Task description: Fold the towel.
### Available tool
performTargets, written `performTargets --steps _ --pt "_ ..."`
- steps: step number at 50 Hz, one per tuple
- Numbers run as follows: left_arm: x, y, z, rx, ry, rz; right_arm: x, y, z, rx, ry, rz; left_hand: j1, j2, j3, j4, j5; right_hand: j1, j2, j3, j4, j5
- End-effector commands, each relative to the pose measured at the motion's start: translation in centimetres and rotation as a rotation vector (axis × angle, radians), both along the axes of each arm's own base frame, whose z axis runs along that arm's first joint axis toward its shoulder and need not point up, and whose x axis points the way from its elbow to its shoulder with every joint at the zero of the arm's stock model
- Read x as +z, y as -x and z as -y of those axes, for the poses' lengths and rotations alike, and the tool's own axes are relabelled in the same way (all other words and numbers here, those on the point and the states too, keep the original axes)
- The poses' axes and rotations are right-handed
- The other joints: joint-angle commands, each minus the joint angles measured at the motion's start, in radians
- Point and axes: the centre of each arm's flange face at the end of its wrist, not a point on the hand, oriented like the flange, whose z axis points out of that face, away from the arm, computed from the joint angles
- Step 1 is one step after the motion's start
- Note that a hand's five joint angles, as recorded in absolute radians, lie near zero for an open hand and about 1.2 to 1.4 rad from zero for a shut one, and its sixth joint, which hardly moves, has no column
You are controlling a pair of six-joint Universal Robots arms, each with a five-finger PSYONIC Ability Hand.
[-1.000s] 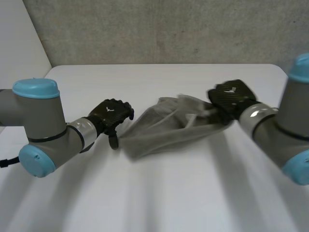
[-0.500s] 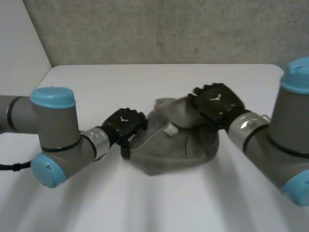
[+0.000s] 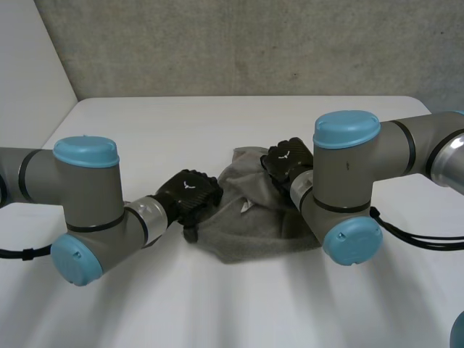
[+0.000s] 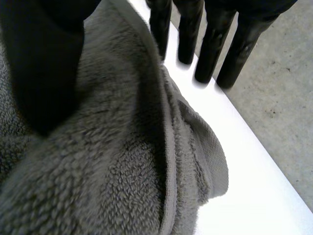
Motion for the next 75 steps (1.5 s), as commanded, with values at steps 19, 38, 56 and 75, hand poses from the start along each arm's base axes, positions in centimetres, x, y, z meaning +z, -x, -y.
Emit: performTargets --steps 19,38,56,75 --pt "-0.5 -0.3 0.1 0.036 -0.007 0.021 11.4 11.0 1.9 -0.159 0.043 0.411 -0.048 -0.048 -0.047 -0.036 -0.056 0.873 0.869 0.875 0.873 0.881" --pt "-1.3 0.7 -1.6 -0.009 -0.041 0.039 5.2 16.0 1.7 -0.286 -0.073 0.265 0.057 0.058 0.059 0.070 0.049 0.008 0.004 0.010 0.008 0.016" --pt "-1.2 0.6 -1.4 0.021 -0.018 0.055 15.9 12.1 -2.1 -0.105 0.196 0.330 0.113 0.114 0.115 0.125 0.105 -0.349 -0.353 -0.347 -0.349 -0.341" --pt "1.9 0.3 -1.0 0.050 0.054 0.013 1.9 -1.1 1.0 0.118 -0.214 0.148 -0.051 -0.050 -0.049 -0.039 -0.059 -0.349 -0.353 -0.347 -0.349 -0.341"
